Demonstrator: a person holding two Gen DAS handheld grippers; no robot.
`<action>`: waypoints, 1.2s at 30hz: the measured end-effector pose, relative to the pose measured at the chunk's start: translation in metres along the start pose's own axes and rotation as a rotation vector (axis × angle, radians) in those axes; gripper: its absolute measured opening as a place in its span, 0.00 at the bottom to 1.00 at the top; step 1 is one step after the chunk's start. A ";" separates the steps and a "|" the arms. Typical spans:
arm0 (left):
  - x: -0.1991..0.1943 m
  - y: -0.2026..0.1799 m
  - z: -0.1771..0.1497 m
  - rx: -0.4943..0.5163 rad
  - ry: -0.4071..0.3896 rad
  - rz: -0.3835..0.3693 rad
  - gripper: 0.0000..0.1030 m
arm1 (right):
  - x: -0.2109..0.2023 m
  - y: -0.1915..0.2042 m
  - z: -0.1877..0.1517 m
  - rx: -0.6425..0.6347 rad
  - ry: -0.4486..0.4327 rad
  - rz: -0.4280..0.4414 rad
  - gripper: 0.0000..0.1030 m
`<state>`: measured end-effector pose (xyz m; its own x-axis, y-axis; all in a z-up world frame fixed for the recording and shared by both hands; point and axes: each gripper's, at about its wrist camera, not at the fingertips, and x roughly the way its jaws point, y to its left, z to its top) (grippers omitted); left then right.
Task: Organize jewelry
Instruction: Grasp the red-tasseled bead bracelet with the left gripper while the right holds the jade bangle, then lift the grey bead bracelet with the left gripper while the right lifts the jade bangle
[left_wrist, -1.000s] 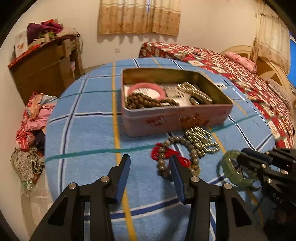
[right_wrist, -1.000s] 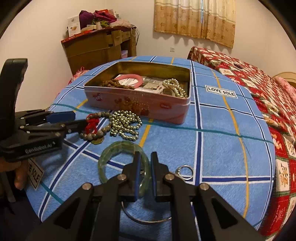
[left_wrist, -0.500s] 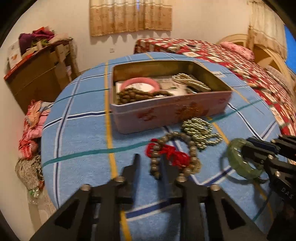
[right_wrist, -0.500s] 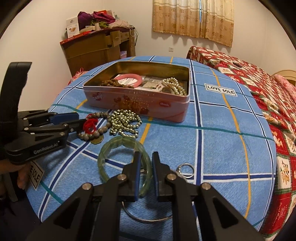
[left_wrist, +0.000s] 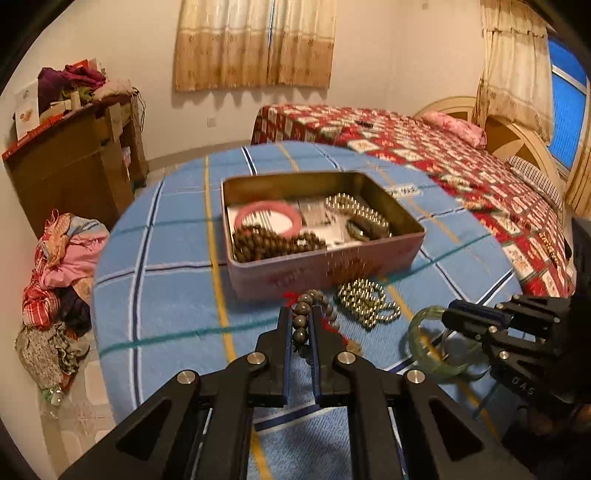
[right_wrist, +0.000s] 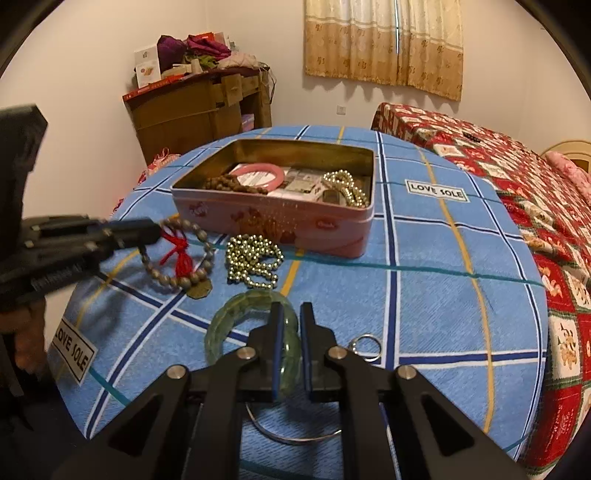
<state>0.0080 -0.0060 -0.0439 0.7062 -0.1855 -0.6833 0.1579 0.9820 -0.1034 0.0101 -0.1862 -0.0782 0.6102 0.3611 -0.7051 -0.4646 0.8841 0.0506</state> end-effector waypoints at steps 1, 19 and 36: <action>-0.003 -0.001 0.001 -0.001 -0.007 -0.003 0.07 | -0.001 -0.001 0.001 0.001 -0.003 0.001 0.10; 0.035 -0.002 -0.025 -0.003 0.131 -0.007 0.08 | 0.004 -0.005 0.000 0.011 0.024 0.016 0.10; 0.025 -0.014 -0.033 0.032 0.159 -0.005 0.10 | 0.004 -0.005 -0.002 0.006 0.023 0.018 0.10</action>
<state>0.0006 -0.0229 -0.0835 0.5873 -0.1797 -0.7892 0.1848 0.9791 -0.0854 0.0133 -0.1894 -0.0822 0.5868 0.3695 -0.7205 -0.4712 0.8795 0.0674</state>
